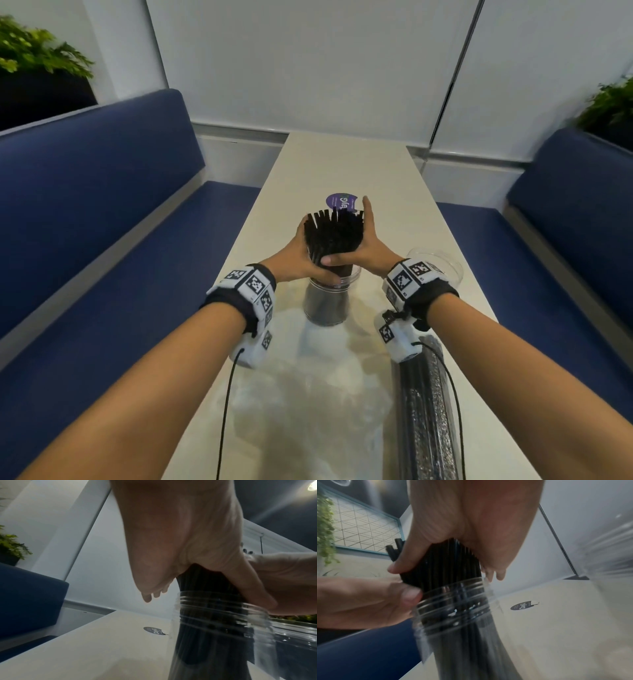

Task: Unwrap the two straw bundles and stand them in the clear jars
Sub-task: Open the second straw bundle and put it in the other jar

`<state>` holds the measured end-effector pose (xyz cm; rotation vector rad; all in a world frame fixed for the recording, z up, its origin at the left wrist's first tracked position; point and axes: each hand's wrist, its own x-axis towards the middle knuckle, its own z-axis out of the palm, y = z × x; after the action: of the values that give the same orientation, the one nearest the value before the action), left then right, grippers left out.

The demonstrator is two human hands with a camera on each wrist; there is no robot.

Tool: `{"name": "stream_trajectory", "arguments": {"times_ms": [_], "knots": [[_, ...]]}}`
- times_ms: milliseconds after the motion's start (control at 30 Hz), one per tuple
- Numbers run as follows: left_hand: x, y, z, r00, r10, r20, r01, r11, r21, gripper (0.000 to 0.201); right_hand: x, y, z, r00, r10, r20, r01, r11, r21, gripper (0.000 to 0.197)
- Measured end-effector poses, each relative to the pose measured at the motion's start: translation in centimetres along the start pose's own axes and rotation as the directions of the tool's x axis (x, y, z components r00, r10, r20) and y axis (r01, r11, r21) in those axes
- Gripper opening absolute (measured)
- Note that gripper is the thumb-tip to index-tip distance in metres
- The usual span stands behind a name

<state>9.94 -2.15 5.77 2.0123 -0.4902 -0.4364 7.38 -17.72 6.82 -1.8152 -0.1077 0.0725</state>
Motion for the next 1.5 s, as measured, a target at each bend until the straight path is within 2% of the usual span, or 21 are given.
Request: {"name": "stream_trajectory", "arguments": {"times_ms": [133,233,367,500,567,633,733,800,867,967,1033,1100,1133,1166,1233,1300,1366,1400,1433,1500], "knots": [[1.1,0.2,0.3,0.999,0.022,0.028,-0.023,1.0,0.009,0.125,0.5,0.4,0.5,0.997,-0.079,-0.004,0.079,0.996,0.035,0.121],[1.5,0.4,0.6,0.997,0.065,-0.029,-0.067,0.996,-0.067,0.107,0.5,0.0,0.6,0.993,-0.122,-0.011,0.122,0.992,0.035,0.102],[1.5,1.7,1.0,0.987,0.085,-0.139,-0.108,0.98,-0.167,0.09,0.4,-0.7,1.0,0.974,-0.204,-0.097,0.206,0.978,0.011,0.073],[1.1,3.1,0.6,0.959,0.136,-0.248,-0.191,0.959,-0.212,0.087,0.2,-2.1,0.8,0.944,-0.296,-0.149,0.307,0.95,0.057,0.067],[0.7,3.4,0.4,0.956,0.16,-0.248,-0.213,0.955,-0.207,0.09,-0.3,-2.6,0.9,0.946,-0.296,-0.13,0.308,0.948,0.081,0.075],[0.1,3.3,0.2,0.962,0.178,-0.207,-0.22,0.953,-0.207,0.102,-0.8,-2.7,0.9,0.963,-0.247,-0.104,0.256,0.963,0.083,0.093],[-1.0,2.5,-0.8,0.969,0.097,-0.229,-0.144,0.969,-0.201,0.124,-1.6,-2.4,-0.1,0.971,-0.176,-0.159,0.174,0.984,-0.024,0.112],[-2.1,1.5,-1.6,0.963,0.034,-0.268,-0.088,0.977,-0.194,0.14,-2.7,-2.5,-0.9,0.967,-0.146,-0.207,0.144,0.989,-0.026,0.108],[-3.5,0.6,-2.0,0.96,-0.017,-0.281,-0.034,0.984,-0.173,0.147,-4.2,-2.7,-1.6,0.962,-0.117,-0.246,0.117,0.993,-0.016,0.092],[-5.9,-0.5,-1.4,0.934,-0.067,-0.351,0.041,0.996,-0.081,0.132,-6.7,-2.1,-2.4,0.953,-0.087,-0.289,0.04,0.986,-0.163,0.06],[-7.6,-0.8,-0.3,0.911,-0.055,-0.408,0.053,0.998,-0.017,0.119,-8.3,-0.9,-3.2,0.976,0.017,-0.219,-0.104,0.913,-0.394,0.052],[-9.1,-0.7,0.8,0.896,0.027,-0.443,0.002,0.998,0.065,0.109,-9.8,0.6,-3.9,0.968,0.206,-0.143,-0.25,0.749,-0.614,0.049],[-9.4,-0.5,1.2,0.884,0.101,-0.457,-0.046,0.991,0.129,0.105,-10.4,1.3,-4.1,0.952,0.276,-0.134,-0.293,0.687,-0.665,0.048],[-9.4,-0.1,1.4,0.869,0.182,-0.46,-0.094,0.973,0.209,0.102,-11.1,1.7,-4.2,0.94,0.313,-0.137,-0.319,0.663,-0.678,0.048],[-8.6,1.3,1.6,0.856,0.311,-0.413,-0.139,0.908,0.394,0.095,-12.0,2.0,-4.2,0.935,0.314,-0.166,-0.343,0.675,-0.654,0.048],[-6.7,2.8,1.7,0.899,0.322,-0.297,-0.116,0.828,0.549,0.088,-12.6,2.0,-4.1,0.935,0.298,-0.194,-0.352,0.691,-0.632,0.049],[-4.9,3.7,1.9,0.969,0.186,-0.162,-0.033,0.747,0.664,0.085,-13.0,2.0,-3.9,0.928,0.316,-0.2,-0.368,0.677,-0.637,0.051],[-4.2,4.0,2.1,0.985,0.12,-0.121,0.0,0.71,0.704,0.085,-13.1,2.2,-3.8,0.922,0.331,-0.198,-0.376,0.657,-0.653,0.052],[-3.8,4.4,2.2,0.989,0.1,-0.106,0.009,0.686,0.728,0.085,-13.1,2.4,-3.7,0.917,0.344,-0.202,-0.385,0.631,-0.673,0.054],[-3.6,5.2,2.5,0.974,0.179,-0.138,-0.022,0.683,0.73,0.082,-13.3,3.1,-3.5,0.902,0.363,-0.233,-0.411,0.556,-0.723,0.06]]}}
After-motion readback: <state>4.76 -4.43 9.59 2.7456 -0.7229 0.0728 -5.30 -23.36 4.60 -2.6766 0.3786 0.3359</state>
